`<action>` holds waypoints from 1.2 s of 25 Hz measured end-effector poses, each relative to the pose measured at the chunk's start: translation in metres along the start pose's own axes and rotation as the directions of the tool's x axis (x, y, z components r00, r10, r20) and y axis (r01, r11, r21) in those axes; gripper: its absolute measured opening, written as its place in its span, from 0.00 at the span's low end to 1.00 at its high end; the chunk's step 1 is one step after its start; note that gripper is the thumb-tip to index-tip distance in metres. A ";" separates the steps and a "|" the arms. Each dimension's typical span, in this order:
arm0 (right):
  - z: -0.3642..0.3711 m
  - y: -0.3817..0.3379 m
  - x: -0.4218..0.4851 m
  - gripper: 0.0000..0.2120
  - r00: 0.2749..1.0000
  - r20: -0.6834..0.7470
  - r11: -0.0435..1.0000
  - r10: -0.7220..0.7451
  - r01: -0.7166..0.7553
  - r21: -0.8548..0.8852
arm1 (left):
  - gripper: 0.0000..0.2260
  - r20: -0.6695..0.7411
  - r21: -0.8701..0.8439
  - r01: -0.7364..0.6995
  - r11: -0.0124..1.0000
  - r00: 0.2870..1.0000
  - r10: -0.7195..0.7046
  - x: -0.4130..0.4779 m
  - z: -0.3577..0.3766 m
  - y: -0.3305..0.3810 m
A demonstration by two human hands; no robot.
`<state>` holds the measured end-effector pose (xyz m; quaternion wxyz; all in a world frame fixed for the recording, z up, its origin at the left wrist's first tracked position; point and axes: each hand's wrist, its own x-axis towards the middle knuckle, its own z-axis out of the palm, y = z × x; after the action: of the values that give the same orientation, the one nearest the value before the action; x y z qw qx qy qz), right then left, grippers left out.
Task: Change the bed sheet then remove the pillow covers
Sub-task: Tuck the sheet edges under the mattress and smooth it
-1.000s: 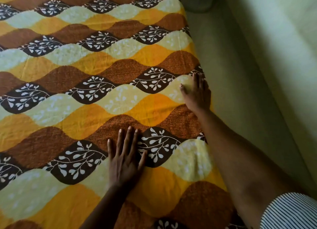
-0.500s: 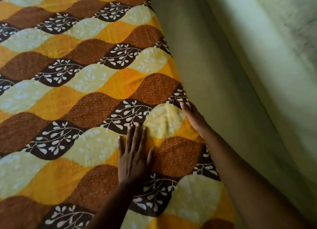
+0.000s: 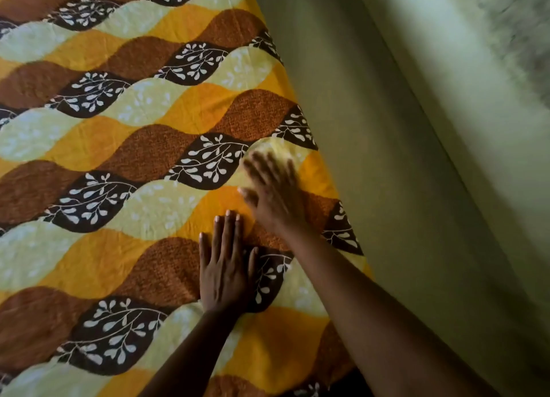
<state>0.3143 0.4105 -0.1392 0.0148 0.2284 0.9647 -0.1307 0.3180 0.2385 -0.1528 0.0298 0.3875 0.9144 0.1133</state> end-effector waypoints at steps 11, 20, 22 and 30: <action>-0.031 0.063 -0.091 0.29 0.765 0.271 0.652 0.584 -0.641 0.405 | 0.28 0.085 -0.030 -0.036 0.999 0.996 0.039 -0.038 -0.012 0.020; -0.079 0.065 -0.199 0.26 0.967 0.175 0.918 0.186 -0.234 0.321 | 0.26 0.191 -0.151 -0.044 0.988 0.979 0.073 -0.098 -0.051 0.041; -0.082 0.055 -0.215 0.22 0.946 0.269 0.923 -0.178 0.067 0.378 | 0.20 0.133 -0.152 -0.126 0.980 0.980 0.147 -0.127 -0.061 0.053; -0.065 0.049 -0.207 0.11 0.684 0.519 0.858 -0.514 0.412 0.306 | 0.06 0.222 -0.207 -0.311 0.928 0.909 0.354 -0.137 -0.058 0.076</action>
<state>0.5238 0.3790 -0.0698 0.2574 -0.0746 0.9240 -0.2727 0.4584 0.1808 -0.0830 0.1601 0.5453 0.8105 0.1421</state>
